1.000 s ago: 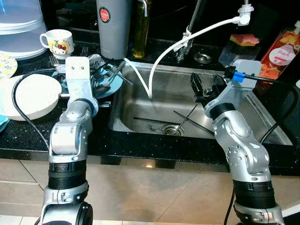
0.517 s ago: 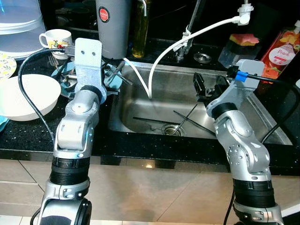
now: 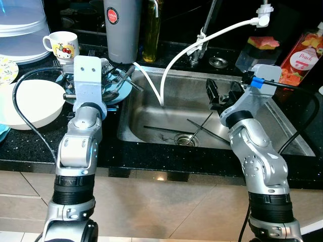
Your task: Kitchen organization
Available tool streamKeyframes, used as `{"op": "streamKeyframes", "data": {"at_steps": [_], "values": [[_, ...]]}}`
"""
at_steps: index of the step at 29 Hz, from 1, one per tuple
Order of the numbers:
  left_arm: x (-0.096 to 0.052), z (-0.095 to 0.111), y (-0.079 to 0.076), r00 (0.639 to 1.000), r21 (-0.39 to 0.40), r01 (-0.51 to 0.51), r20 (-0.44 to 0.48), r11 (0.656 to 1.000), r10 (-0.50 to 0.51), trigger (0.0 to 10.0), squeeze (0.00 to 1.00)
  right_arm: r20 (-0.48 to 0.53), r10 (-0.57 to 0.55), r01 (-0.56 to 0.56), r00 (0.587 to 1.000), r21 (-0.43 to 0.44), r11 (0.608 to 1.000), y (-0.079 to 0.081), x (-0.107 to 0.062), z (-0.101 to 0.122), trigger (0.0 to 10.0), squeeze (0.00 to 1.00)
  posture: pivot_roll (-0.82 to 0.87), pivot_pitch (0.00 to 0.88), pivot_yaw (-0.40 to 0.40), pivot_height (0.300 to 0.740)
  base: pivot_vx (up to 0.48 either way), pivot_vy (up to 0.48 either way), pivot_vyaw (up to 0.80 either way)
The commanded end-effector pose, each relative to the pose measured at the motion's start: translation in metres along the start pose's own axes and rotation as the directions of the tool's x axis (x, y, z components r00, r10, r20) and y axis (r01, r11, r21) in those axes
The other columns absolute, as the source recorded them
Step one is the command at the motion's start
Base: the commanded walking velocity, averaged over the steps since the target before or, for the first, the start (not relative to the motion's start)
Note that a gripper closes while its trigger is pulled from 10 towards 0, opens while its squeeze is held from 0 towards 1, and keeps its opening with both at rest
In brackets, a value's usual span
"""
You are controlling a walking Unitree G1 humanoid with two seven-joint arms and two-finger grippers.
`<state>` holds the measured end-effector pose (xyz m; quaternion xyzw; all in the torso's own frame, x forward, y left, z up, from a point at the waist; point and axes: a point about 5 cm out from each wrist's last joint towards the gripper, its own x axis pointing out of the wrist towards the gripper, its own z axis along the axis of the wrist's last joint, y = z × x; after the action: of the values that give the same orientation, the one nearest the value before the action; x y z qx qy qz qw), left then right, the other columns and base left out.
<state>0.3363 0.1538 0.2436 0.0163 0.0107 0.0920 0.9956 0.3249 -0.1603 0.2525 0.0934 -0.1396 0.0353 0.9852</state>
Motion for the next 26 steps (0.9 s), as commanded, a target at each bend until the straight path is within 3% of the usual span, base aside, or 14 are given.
{"op": "streamKeyframes", "data": {"at_steps": [1,3,5,7,9,16,17,19,20,21,22,23,26], "values": [[0.0,-0.005,-0.007,0.999,-0.037,0.027,-0.044,0.999,-0.029,10.0,1.0,-0.008,-0.012,0.012,1.0,0.006,1.0,-0.003,0.0,-0.001,10.0,0.0,0.22,0.054,-0.087,0.74,0.0,0.0,0.0],[-0.001,-0.004,-0.009,0.998,-0.028,0.043,-0.042,0.999,-0.044,10.0,1.0,-0.008,-0.011,0.011,1.0,0.005,1.0,-0.003,0.0,-0.001,10.0,0.0,0.22,0.054,-0.087,0.74,0.0,0.0,0.0],[-0.003,-0.007,-0.011,0.997,-0.04,0.038,-0.067,0.999,-0.04,10.0,0.0,-0.009,-0.012,0.012,1.0,0.004,1.0,-0.004,0.0,-0.001,10.0,0.0,0.22,0.055,-0.087,0.74,0.0,0.0,0.0],[-0.004,-0.01,-0.011,0.996,-0.046,0.026,-0.084,0.999,-0.03,10.0,0.0,-0.01,-0.013,0.013,1.0,0.004,1.0,-0.004,0.0,-0.001,10.0,0.0,0.22,0.055,-0.087,0.74,0.0,0.0,0.0],[-0.005,-0.017,-0.003,0.992,-0.029,-0.046,-0.116,0.999,0.043,10.0,0.0,-0.009,-0.013,0.014,1.0,0.008,1.0,-0.004,0.0,-0.001,10.0,0.0,0.22,0.056,-0.091,0.74,0.0,0.0,0.0],[-0.006,-0.026,0.001,0.98,-0.062,-0.085,-0.187,0.994,0.072,10.0,0.0,-0.007,-0.007,0.007,1.0,0.012,1.0,-0.002,0.002,-0.001,10.0,0.0,0.22,0.053,-0.09,0.74,0.0,0.0,0.0],[-0.005,-0.027,0.001,0.977,-0.067,-0.087,-0.198,0.994,0.072,9.5,0.0,-0.006,-0.008,0.008,1.0,0.011,1.0,-0.002,0.002,-0.001,10.0,0.0,0.22,0.051,-0.088,0.74,0.0,0.0,0.0],[-0.005,-0.028,0.001,0.976,-0.07,-0.088,-0.206,0.994,0.071,9.5,0.0,-0.006,-0.009,0.009,1.0,0.011,1.0,-0.002,0.002,-0.001,10.0,0.0,0.22,0.051,-0.088,0.74,0.0,0.0,0.0],[-0.005,-0.029,0.002,0.973,-0.075,-0.092,-0.218,0.993,0.074,5.1,0.0,-0.005,-0.01,0.01,1.0,0.011,1.0,-0.002,0.002,-0.001,10.0,0.0,0.22,0.051,-0.088,0.74,0.0,0.0,0.0],[-0.005,-0.031,0.002,0.97,-0.08,-0.097,-0.232,0.992,0.076,1.5,0.0,-0.005,-0.012,0.012,1.0,0.01,1.0,-0.003,0.001,-0.001,10.0,0.0,0.22,0.051,-0.088,0.74,0.0,0.0,0.0],[-0.005,-0.031,0.002,0.97,-0.08,-0.097,-0.232,0.992,0.076,1.5,0.0,-0.005,-0.012,0.012,1.0,0.01,1.0,-0.003,0.001,-0.001,10.0,0.0,0.22,0.051,-0.088,0.74,0.0,0.0,0.0],[-0.005,-0.034,0.003,0.965,-0.088,-0.106,-0.25,0.99,0.081,0.0,0.0,-0.005,-0.015,0.015,1.0,0.011,1.0,-0.004,0.001,-0.001,10.0,0.0,0.22,0.047,-0.084,0.74,0.0,0.0,0.0],[-0.004,-0.036,0.004,0.962,-0.09,-0.112,-0.258,0.99,0.086,0.0,0.0,-0.004,-0.016,0.016,1.0,0.012,1.0,-0.004,0.001,-0.001,10.0,0.0,0.22,0.046,-0.084,0.74,0.0,0.0,0.0]]}}
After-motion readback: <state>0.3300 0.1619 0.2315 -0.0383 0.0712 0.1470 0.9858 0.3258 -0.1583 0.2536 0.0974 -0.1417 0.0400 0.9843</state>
